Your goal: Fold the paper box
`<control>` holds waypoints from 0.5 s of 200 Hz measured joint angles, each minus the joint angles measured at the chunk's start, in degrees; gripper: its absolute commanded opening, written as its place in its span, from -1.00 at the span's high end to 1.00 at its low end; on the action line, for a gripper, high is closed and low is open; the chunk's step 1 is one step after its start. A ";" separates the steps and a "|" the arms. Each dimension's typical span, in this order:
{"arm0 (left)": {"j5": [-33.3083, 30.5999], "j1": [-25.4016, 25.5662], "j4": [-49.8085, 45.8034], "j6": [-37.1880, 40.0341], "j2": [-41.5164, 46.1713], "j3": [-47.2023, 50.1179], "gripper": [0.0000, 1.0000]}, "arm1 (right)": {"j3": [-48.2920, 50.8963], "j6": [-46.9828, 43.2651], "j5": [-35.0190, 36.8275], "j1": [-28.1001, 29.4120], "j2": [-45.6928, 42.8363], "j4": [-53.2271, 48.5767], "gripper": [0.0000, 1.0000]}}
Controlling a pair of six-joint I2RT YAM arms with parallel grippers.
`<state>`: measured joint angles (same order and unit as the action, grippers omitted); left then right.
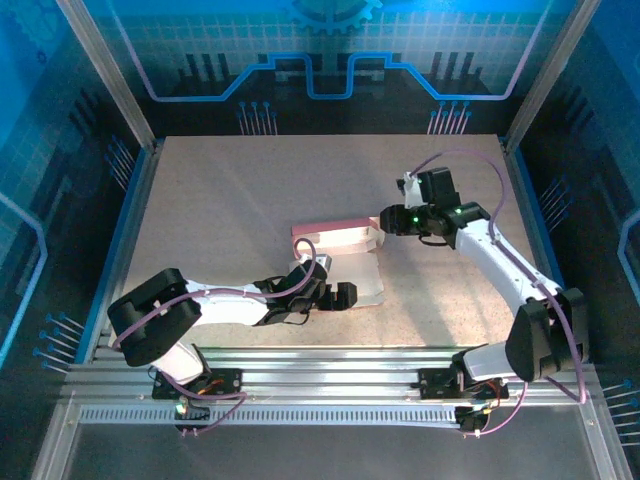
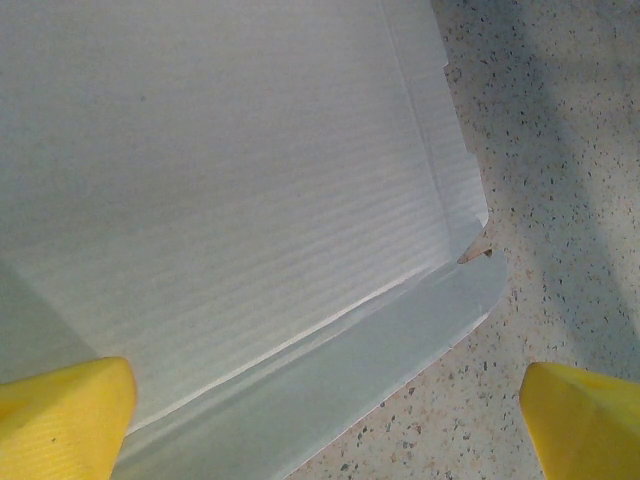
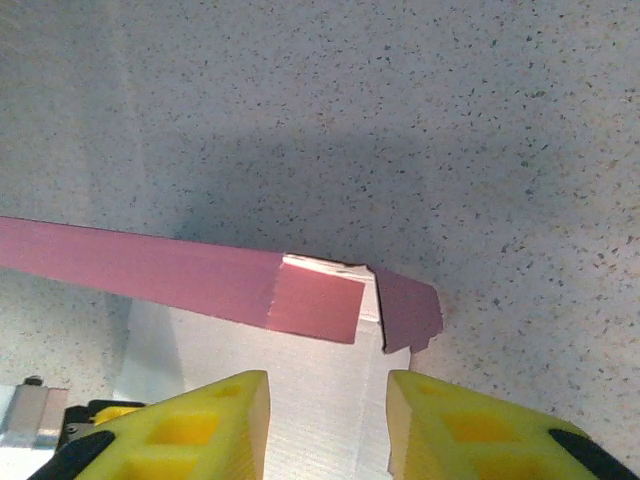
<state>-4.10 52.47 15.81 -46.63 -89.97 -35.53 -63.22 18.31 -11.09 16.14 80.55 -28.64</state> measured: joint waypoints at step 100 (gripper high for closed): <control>0.00 0.00 0.00 0.00 0.00 0.00 -0.99 | -2.16 -4.50 4.07 1.86 9.60 -0.46 0.59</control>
<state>-4.10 52.47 15.81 -46.63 -89.97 -35.53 -65.39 13.80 -7.03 18.00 90.15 -29.10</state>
